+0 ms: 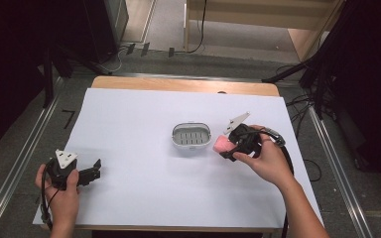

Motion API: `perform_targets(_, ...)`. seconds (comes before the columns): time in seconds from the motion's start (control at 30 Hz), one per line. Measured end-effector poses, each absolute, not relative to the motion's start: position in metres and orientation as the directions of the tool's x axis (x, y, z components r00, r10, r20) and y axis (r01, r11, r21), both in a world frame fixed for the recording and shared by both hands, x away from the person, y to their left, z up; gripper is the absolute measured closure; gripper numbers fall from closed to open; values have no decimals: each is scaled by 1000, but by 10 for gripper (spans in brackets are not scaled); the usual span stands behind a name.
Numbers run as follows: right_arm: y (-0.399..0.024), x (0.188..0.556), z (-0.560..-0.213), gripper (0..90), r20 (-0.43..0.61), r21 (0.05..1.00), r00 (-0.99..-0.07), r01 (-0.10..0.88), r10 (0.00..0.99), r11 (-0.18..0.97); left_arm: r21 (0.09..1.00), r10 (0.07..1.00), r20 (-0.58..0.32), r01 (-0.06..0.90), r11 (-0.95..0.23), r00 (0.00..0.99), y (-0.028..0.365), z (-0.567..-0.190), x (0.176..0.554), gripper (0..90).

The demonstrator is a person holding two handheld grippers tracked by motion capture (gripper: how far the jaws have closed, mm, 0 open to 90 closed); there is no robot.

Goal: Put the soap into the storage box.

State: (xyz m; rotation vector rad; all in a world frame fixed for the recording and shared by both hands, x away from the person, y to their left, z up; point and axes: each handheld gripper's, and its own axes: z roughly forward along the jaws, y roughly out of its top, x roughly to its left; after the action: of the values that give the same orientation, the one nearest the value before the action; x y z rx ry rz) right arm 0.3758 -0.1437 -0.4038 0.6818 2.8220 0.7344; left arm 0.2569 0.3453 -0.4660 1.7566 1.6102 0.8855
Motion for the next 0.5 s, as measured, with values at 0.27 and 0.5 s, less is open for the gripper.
perform_targets(0.27, -133, 378, -398, 387, -39, 495, -903, 355, 429, 793, 793, 996, 77, 602, -90, 48, 346, -466, 257, 1)
perform_targets(0.5, -129, 380, -392, 387, -53, 497, -910, 334, 412, 801, 790, 996, 77, 606, -90, 48, 346, -466, 257, 1)
